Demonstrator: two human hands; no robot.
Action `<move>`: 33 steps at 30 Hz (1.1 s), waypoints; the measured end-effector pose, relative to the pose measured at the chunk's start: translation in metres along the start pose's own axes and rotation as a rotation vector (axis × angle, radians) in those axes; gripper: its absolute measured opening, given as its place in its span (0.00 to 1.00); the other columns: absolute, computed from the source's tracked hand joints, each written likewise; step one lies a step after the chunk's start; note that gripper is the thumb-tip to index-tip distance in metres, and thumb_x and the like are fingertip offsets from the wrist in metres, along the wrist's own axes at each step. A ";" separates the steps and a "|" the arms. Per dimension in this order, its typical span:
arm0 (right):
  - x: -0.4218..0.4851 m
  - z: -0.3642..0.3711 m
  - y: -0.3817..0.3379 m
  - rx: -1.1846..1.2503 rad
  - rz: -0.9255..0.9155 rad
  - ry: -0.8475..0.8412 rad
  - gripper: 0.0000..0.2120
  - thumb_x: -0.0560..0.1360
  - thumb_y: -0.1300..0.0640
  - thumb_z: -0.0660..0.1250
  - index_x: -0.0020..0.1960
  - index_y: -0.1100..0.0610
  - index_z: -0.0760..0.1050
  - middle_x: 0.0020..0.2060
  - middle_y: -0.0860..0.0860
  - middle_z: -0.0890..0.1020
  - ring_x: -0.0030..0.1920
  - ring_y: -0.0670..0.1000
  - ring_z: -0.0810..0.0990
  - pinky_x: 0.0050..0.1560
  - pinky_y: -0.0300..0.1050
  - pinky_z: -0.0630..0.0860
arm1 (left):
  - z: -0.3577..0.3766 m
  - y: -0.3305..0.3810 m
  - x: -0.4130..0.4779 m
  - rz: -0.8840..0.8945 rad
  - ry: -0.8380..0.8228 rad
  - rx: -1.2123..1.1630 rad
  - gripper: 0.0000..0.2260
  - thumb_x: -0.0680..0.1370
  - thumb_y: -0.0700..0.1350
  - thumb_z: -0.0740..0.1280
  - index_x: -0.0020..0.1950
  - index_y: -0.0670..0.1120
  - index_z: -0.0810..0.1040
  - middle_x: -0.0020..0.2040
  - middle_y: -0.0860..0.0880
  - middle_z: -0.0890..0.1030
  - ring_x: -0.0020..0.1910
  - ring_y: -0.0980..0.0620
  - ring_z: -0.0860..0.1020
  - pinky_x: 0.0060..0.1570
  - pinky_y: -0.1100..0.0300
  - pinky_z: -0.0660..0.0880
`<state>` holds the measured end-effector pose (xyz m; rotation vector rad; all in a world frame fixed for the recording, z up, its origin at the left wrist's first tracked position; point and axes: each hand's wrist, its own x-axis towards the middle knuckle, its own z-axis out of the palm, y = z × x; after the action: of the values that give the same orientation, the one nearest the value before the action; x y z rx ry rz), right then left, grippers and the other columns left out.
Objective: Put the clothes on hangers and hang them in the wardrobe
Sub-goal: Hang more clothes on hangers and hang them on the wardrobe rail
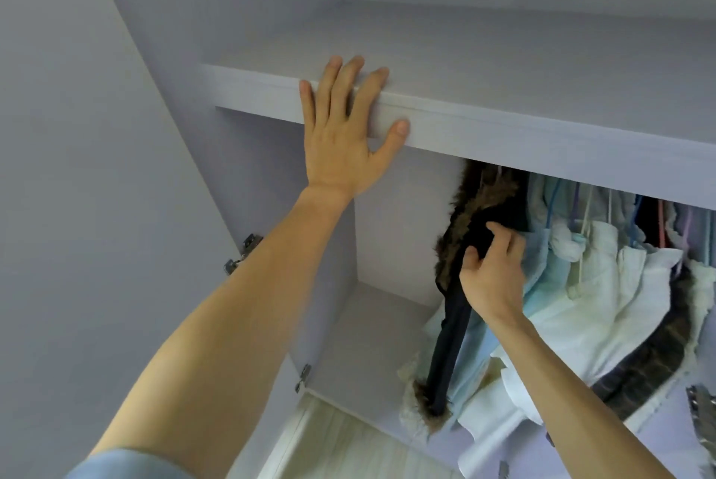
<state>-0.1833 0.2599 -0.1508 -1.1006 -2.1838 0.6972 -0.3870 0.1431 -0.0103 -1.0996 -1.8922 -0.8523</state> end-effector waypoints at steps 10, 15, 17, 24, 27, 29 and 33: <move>-0.129 0.049 -0.082 -0.027 -0.622 -0.812 0.10 0.79 0.55 0.66 0.59 0.50 0.81 0.54 0.45 0.83 0.56 0.49 0.79 0.53 0.35 0.68 | -0.159 -0.030 -0.338 -0.894 -0.683 0.042 0.17 0.77 0.51 0.59 0.63 0.55 0.79 0.63 0.54 0.80 0.69 0.50 0.71 0.68 0.57 0.64; -0.258 0.102 -0.136 -0.050 -1.020 -1.179 0.10 0.78 0.55 0.68 0.58 0.52 0.83 0.58 0.47 0.83 0.62 0.51 0.78 0.62 0.31 0.62 | -0.336 0.000 -0.507 -1.408 -0.770 0.411 0.17 0.79 0.51 0.60 0.68 0.55 0.75 0.66 0.52 0.78 0.68 0.48 0.73 0.64 0.54 0.67; -0.327 0.113 -0.159 -0.048 -1.224 -1.289 0.12 0.79 0.51 0.66 0.62 0.49 0.81 0.62 0.47 0.81 0.68 0.49 0.74 0.69 0.38 0.63 | -0.417 0.036 -0.551 -1.577 -0.691 0.561 0.20 0.76 0.53 0.57 0.67 0.54 0.77 0.64 0.50 0.80 0.64 0.46 0.75 0.62 0.53 0.70; -0.568 0.063 -0.205 0.060 -1.589 -1.467 0.15 0.81 0.45 0.61 0.66 0.41 0.76 0.68 0.41 0.75 0.73 0.45 0.65 0.72 0.45 0.63 | -0.614 0.198 -0.681 -2.005 -0.347 0.837 0.21 0.79 0.54 0.58 0.71 0.54 0.72 0.69 0.50 0.76 0.67 0.46 0.73 0.65 0.52 0.69; -0.668 0.028 -0.193 0.098 -1.675 -1.503 0.16 0.81 0.44 0.60 0.67 0.40 0.74 0.70 0.40 0.73 0.74 0.45 0.64 0.73 0.44 0.61 | -0.668 0.271 -0.737 -2.130 -0.279 0.842 0.20 0.81 0.52 0.59 0.73 0.53 0.70 0.71 0.51 0.72 0.69 0.48 0.71 0.66 0.53 0.68; -0.727 0.008 -0.176 0.094 -1.750 -1.551 0.17 0.81 0.43 0.59 0.69 0.40 0.73 0.71 0.40 0.71 0.75 0.45 0.63 0.74 0.44 0.60 | -0.694 0.319 -0.770 -2.205 -0.239 0.819 0.20 0.81 0.51 0.59 0.73 0.53 0.70 0.72 0.52 0.71 0.70 0.49 0.70 0.66 0.54 0.68; -0.837 -0.027 -0.136 0.001 -1.943 -1.680 0.18 0.82 0.45 0.57 0.70 0.43 0.72 0.71 0.40 0.72 0.74 0.47 0.65 0.72 0.44 0.64 | -0.740 0.409 -0.825 -2.359 -0.202 0.764 0.21 0.81 0.52 0.58 0.74 0.53 0.68 0.72 0.51 0.70 0.70 0.47 0.69 0.66 0.52 0.68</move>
<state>0.1697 -0.5034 -0.2641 2.4046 -2.6804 0.4483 0.4636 -0.6235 -0.3015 2.0779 -2.5460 -0.6925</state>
